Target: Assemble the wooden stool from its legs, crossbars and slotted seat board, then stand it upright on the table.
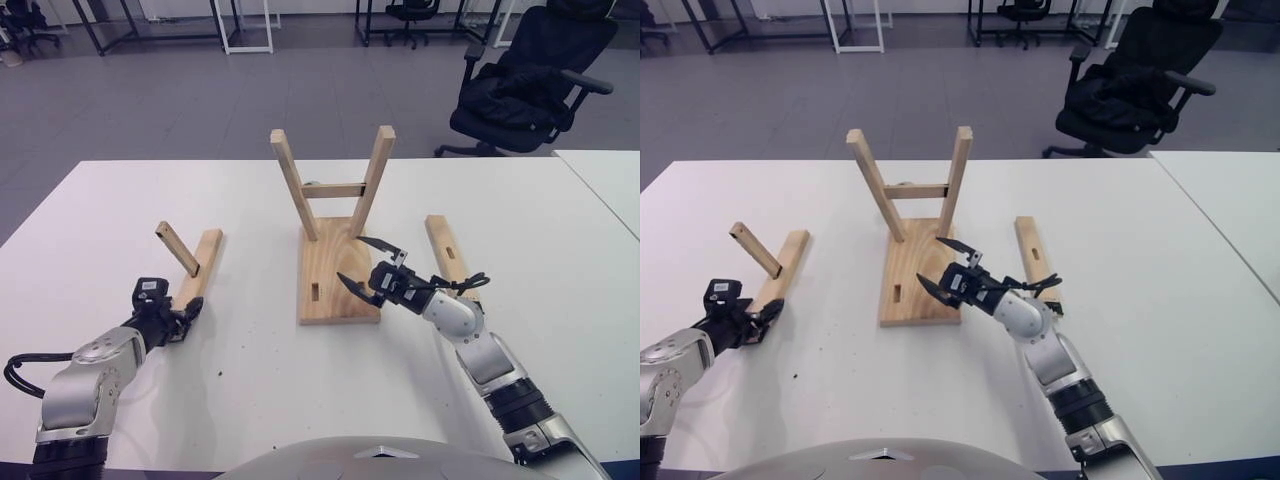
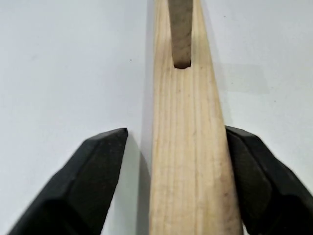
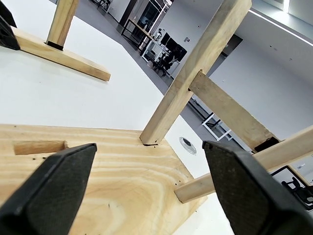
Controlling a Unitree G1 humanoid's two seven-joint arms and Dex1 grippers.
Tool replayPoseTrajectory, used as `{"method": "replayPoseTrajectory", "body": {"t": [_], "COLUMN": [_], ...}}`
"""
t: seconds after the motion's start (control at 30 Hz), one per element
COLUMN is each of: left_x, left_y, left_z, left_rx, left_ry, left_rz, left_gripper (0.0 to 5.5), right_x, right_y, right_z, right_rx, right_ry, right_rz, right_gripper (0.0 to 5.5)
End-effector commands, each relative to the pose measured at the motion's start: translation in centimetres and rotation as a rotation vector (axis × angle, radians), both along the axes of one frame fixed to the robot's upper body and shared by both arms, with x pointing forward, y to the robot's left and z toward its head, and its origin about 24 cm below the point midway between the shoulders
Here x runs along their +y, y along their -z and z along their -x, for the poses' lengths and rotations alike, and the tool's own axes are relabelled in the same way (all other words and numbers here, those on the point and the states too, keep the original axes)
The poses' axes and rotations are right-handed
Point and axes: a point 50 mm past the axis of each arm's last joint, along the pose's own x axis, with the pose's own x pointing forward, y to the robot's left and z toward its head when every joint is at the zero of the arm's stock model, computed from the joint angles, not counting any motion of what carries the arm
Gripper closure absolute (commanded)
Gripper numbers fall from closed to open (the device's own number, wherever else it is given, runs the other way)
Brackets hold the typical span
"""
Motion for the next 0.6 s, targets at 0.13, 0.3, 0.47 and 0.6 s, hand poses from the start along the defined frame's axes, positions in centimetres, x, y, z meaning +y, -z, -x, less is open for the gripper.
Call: {"method": "replayPoseTrajectory", "body": {"t": [0.13, 0.3, 0.47, 0.6], "left_x": [0.0, -1.0, -3.0, -7.8], "left_y": [0.8, -2.8, -9.9, -12.5], "left_z": [0.4, -1.7, -3.6, -4.8], "left_rx": [0.034, -0.318, -0.753, -0.885], "left_ry": [0.039, 0.080, 0.199, 0.408], "left_rz": [-0.030, 0.122, 0.097, 0.103], "left_gripper": [3.27, 3.45, 3.45, 3.45], "right_x": [0.3, -0.4, 0.7, 2.2], "right_y": [0.2, -1.8, -10.9, -17.0], "right_z": [0.0, -2.0, -5.4, -6.3], "right_rx": [0.003, 0.167, 0.359, 0.506], "right_ry": [0.002, 0.114, -0.030, -0.182], "right_rz": [0.008, -0.242, -0.753, -0.993], "right_gripper": [1.46, 1.46, 1.46, 1.46]}}
